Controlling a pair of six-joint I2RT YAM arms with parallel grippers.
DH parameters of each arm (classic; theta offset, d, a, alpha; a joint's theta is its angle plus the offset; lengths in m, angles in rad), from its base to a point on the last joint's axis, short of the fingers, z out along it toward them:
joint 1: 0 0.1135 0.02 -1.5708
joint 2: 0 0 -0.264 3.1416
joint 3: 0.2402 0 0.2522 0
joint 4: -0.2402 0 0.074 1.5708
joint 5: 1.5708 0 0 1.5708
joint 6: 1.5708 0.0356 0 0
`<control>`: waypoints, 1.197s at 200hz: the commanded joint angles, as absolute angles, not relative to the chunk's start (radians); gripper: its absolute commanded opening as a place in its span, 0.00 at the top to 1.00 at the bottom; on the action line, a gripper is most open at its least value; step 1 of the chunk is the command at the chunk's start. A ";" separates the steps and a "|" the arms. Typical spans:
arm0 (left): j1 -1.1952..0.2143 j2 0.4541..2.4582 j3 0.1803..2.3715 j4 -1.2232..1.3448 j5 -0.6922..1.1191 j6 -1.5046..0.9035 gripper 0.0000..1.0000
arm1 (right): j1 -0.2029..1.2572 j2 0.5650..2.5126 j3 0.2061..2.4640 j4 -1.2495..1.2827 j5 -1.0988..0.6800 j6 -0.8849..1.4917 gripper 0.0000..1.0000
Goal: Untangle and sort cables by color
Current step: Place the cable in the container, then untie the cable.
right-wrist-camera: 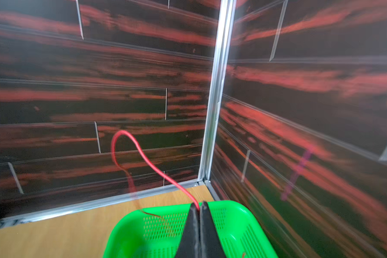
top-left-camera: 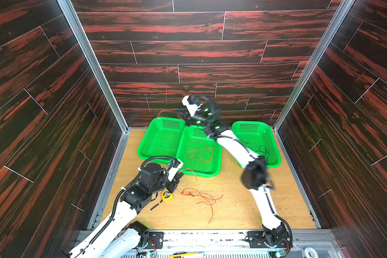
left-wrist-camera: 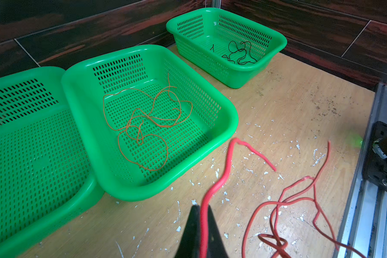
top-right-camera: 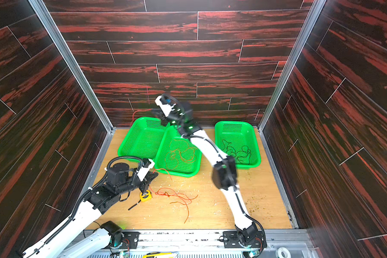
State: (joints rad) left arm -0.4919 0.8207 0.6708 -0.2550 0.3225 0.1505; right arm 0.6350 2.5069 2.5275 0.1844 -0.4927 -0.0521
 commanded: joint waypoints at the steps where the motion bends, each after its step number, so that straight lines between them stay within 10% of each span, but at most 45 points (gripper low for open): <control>1: -0.498 0.778 0.657 -0.252 0.303 0.148 1.00 | 0.641 2.663 2.617 0.129 -0.469 -0.005 1.00; 32: -0.500 0.732 0.650 -0.252 0.265 0.140 1.00 | 0.652 2.657 2.525 0.129 -0.403 -0.022 0.94; 67: -0.500 0.721 0.650 -0.238 0.246 0.138 1.00 | 0.651 2.594 2.472 0.083 -0.378 -0.051 0.38; 110: -0.500 0.717 0.661 -0.181 0.242 0.107 1.00 | 0.639 2.447 2.477 -0.087 -0.367 -0.086 0.03; 168: -0.500 0.728 0.681 -0.138 0.284 0.115 1.00 | 0.485 2.087 2.241 -0.135 -0.548 0.061 0.02; 239: -0.503 0.772 0.716 -0.067 0.272 0.229 1.00 | 0.379 1.289 1.327 -0.162 -0.606 -0.179 0.21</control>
